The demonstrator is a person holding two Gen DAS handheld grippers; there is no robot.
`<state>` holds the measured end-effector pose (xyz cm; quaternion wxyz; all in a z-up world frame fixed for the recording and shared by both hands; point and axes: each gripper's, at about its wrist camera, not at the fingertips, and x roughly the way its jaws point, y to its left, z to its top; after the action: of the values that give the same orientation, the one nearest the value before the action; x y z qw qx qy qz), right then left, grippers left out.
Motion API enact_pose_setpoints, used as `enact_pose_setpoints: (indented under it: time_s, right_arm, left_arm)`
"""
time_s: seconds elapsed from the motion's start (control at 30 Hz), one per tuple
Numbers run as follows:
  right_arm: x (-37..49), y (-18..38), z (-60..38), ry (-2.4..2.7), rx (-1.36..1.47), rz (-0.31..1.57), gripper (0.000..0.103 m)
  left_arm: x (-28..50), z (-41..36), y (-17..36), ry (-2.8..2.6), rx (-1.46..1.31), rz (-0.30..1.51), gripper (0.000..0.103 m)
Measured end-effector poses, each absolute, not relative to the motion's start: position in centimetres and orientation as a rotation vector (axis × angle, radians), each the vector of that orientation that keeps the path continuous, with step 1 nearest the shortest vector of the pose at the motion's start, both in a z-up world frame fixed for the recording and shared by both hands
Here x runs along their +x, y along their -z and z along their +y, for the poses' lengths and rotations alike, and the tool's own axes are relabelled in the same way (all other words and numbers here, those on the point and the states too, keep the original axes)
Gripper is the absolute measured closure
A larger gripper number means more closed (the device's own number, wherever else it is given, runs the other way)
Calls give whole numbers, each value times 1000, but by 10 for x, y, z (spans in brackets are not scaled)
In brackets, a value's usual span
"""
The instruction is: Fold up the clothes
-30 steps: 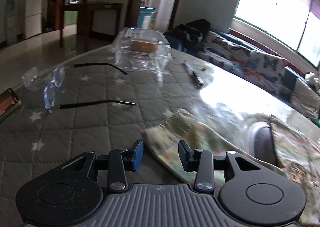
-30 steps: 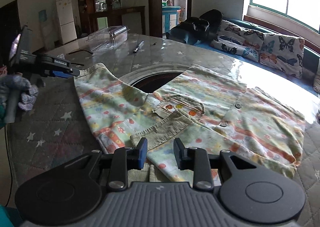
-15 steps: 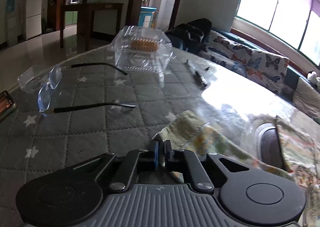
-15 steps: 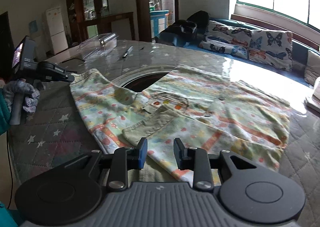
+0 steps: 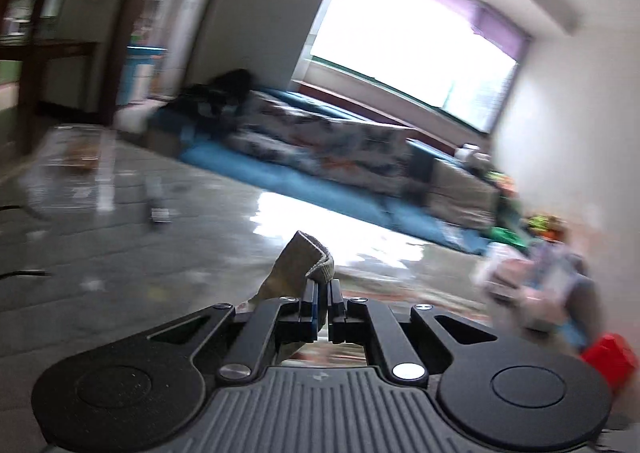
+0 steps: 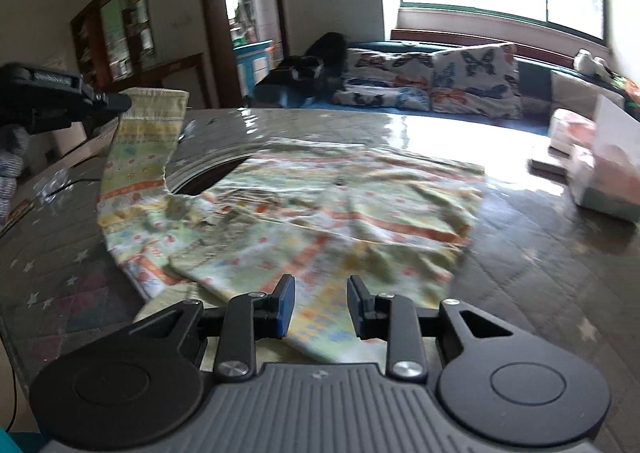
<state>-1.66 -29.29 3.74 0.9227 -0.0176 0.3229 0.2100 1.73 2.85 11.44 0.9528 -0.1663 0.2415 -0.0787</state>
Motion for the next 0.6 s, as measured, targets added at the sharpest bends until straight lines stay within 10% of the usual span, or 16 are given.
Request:
enact_pose_setpoints:
  time_s: [0.6]
  right_arm:
    - [-31,-33,-364,-276,81,647,75]
  left_arm:
    - [27,-130,-63,560,-204,650,98]
